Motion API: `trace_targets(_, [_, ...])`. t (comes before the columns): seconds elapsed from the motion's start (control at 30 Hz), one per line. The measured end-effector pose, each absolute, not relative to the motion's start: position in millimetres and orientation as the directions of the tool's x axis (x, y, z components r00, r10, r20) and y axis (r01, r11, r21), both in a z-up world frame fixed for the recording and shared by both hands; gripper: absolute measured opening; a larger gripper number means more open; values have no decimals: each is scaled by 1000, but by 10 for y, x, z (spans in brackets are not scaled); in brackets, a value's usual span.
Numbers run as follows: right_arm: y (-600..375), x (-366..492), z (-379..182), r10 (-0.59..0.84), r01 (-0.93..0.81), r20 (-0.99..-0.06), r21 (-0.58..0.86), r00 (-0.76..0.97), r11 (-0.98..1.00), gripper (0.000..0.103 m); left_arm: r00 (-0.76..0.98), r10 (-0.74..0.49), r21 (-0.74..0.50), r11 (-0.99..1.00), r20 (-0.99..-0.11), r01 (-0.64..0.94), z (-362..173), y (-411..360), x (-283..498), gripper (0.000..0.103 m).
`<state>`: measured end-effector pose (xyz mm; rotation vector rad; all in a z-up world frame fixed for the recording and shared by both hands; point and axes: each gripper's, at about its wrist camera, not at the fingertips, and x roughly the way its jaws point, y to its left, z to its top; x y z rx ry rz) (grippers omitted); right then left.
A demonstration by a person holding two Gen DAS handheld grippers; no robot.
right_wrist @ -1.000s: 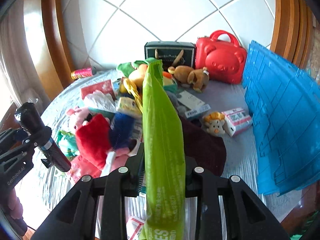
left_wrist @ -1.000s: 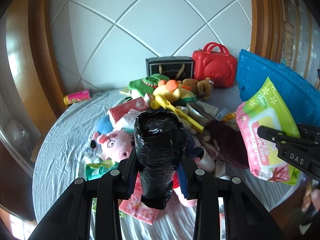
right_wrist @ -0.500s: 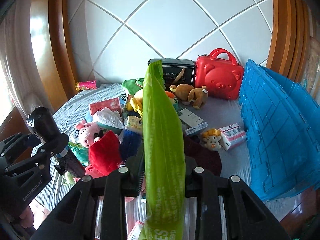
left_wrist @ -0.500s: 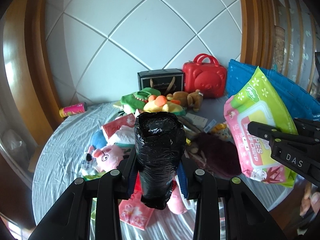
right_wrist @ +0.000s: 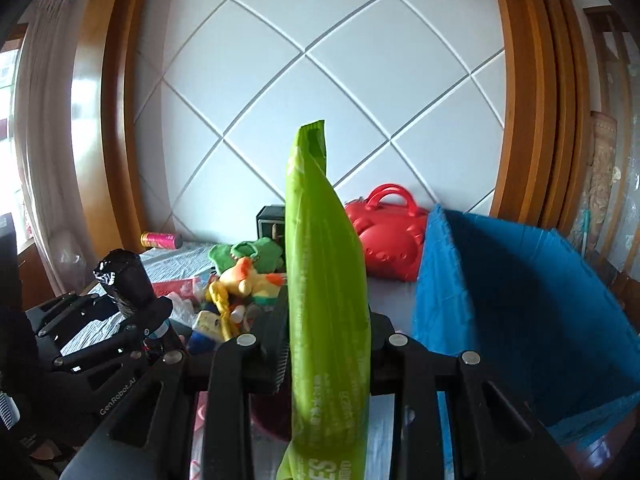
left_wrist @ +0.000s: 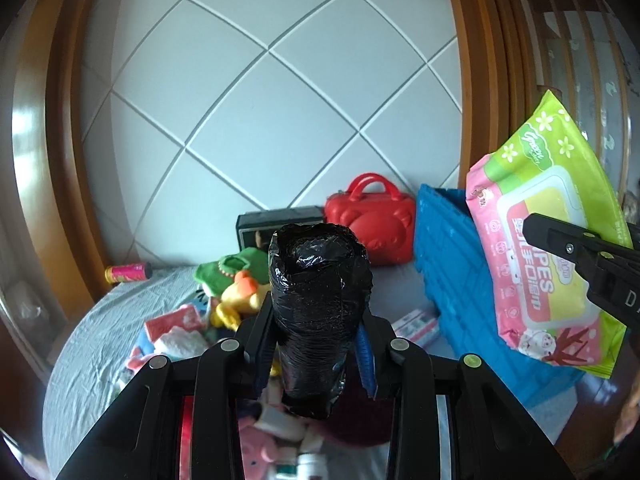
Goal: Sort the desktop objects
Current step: 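Carry the black cylinder and green wipes pack over the blue crate, then open both tools to drop the cylinder and wipes into the crate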
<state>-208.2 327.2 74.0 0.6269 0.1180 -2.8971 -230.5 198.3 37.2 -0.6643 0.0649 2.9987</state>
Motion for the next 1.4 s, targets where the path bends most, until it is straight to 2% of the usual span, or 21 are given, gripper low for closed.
trace_targets(0.23, [4687,-2097,1080,-82,104,-375,-38,-923,-994,28,-931,73,43,-995,-357,-95,1033,3400,-2426,34])
trace_targets(0.47, [6008,-2108,1335,0,12,-353,-30,-936,-999,28,-929,167,69,-977,-330,-200,1386,4560,-2500,34])
trace_targets(0.6, [6455,-2101,1251,42,-35,-383,-25,-923,-999,28,-893,217,70,-962,-395,-265,1219,4989,-2535,34])
trace_targets(0.7, [6682,-2140,1038,58,-54,-431,-20,-901,-998,28,-841,234,56,-953,-488,-298,953,5169,-2623,34])
trace_targets(0.83, [6869,-2221,697,65,-64,-493,-18,-868,-998,28,-796,224,64,-948,-562,-311,618,5305,-2704,34])
trace_targets(1.1, [6963,-2363,402,57,-52,-554,-25,-830,-998,28,-773,209,65,-950,-599,-307,400,5336,-2752,35])
trace_targets(1.13, [6967,-2372,384,60,-55,-557,-25,-829,-998,28,-770,208,63,-950,-603,-306,389,5325,-2758,36])
trace_targets(1.2, [6971,-2377,361,63,-62,-559,-22,-827,-998,28,-776,202,63,-953,-598,-296,387,5292,-2756,51])
trace_targets(1.23, [6971,-2373,358,65,-65,-558,-19,-828,-998,30,-783,197,65,-955,-589,-290,392,5273,-2740,65])
trace_targets(1.3, [6975,-2335,394,72,-76,-541,-14,-838,-997,34,-802,189,73,-958,-566,-278,408,5235,-2690,78])
trace_targets(1.33, [6980,-2311,414,76,-82,-533,-12,-843,-997,46,-808,186,78,-958,-558,-275,411,5213,-2674,79])
trace_targets(1.37, [6995,-2284,437,83,-91,-525,-11,-847,-996,71,-812,185,80,-959,-554,-274,419,5191,-2656,80])
trace_targets(1.4, [6995,-2262,454,95,-102,-520,-14,-849,-995,83,-813,185,79,-959,-552,-272,435,5167,-2640,80])
